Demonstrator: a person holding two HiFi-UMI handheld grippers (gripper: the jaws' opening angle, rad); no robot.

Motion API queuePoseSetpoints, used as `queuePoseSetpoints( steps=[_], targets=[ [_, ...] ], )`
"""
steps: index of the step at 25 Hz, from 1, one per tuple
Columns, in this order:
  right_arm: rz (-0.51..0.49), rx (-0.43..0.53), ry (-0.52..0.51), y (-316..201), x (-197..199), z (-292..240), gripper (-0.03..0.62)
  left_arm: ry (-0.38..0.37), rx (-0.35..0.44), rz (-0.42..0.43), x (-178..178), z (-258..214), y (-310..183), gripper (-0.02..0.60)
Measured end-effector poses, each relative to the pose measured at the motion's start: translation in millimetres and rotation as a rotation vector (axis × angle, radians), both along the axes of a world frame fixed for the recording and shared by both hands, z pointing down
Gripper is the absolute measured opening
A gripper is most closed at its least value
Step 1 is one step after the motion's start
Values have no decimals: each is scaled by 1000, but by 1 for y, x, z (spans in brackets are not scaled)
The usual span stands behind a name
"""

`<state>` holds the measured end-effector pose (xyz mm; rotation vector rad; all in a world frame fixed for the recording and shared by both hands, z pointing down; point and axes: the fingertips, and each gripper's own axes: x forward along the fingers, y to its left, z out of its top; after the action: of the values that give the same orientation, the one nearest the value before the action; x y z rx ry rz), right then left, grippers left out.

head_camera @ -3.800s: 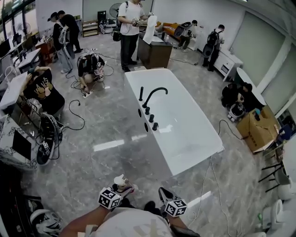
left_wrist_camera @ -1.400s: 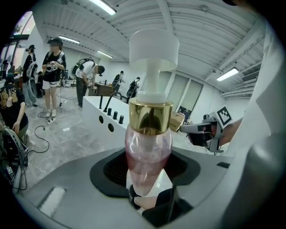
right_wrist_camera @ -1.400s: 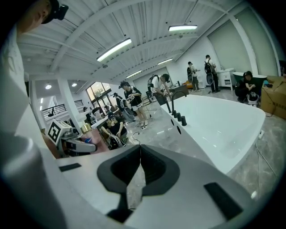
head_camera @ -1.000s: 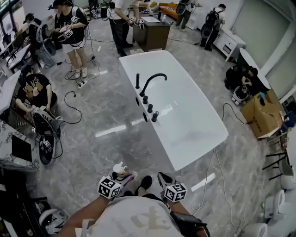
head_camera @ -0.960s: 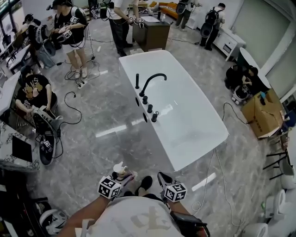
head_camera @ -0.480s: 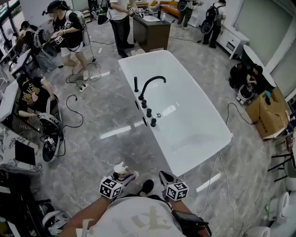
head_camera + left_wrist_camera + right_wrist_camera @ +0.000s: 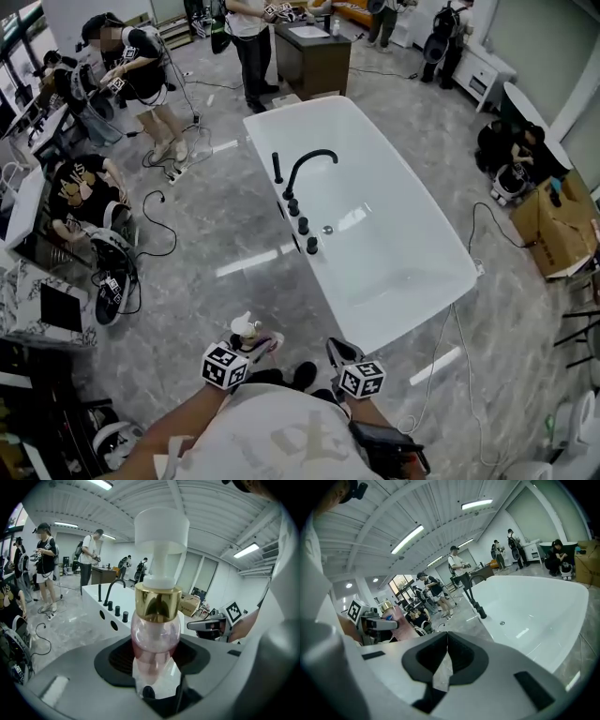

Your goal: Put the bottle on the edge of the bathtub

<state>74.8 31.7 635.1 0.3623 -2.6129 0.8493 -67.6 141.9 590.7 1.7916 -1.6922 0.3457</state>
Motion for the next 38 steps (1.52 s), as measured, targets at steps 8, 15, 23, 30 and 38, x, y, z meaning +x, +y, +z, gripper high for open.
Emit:
queuePoseSetpoints(
  steps=[8,15,23,30,38],
  targets=[
    [50,15,-2,-20,21,-6,6,7,27,11,0,-5,-33,222],
    [78,13,8,-35,33,-7,6,8,41,31,7,-10,-54,222],
    [82,13,13,-44,26,-4,6,0,30,5,-11,-8,-48,222],
    [115,11,9,-58,17,-6,6,19,20,6,-24,-3,-60,222],
    [192,-2,51,-74,20,4,6,63,-4,78,-33,18,-97,222]
  ],
)
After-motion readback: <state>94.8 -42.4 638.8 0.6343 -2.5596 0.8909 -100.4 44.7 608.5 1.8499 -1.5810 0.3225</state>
